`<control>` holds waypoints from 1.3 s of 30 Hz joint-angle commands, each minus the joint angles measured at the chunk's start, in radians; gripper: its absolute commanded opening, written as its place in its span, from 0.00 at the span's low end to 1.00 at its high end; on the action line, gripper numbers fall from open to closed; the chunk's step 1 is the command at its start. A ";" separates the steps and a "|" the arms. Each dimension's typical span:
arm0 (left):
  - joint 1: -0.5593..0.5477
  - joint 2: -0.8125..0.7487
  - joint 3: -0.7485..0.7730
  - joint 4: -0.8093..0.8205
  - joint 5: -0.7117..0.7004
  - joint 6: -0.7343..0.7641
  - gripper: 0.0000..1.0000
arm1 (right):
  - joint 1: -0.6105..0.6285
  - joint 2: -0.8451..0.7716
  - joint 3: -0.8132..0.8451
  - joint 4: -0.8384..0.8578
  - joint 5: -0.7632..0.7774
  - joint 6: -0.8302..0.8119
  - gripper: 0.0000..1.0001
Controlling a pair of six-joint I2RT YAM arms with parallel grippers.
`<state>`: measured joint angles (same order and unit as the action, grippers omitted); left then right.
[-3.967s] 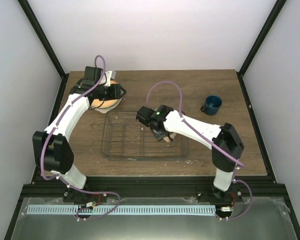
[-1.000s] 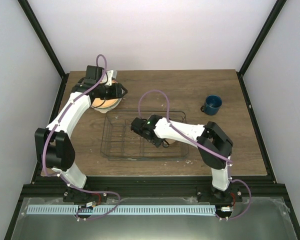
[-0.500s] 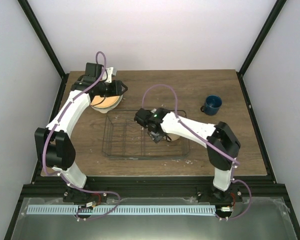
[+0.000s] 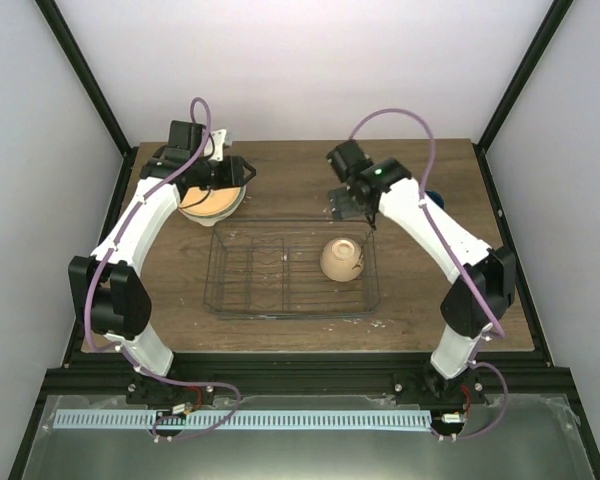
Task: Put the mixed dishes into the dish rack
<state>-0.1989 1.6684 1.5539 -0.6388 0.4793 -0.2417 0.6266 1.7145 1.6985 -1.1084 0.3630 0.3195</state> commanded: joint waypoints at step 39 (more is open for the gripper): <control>0.004 0.222 0.231 -0.116 -0.050 0.062 0.51 | -0.676 0.184 -0.235 0.342 -0.140 0.052 0.65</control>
<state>-0.1989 1.8721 1.7489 -0.7483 0.4225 -0.1974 -0.0242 1.8694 1.4826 -0.8272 0.2634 0.3538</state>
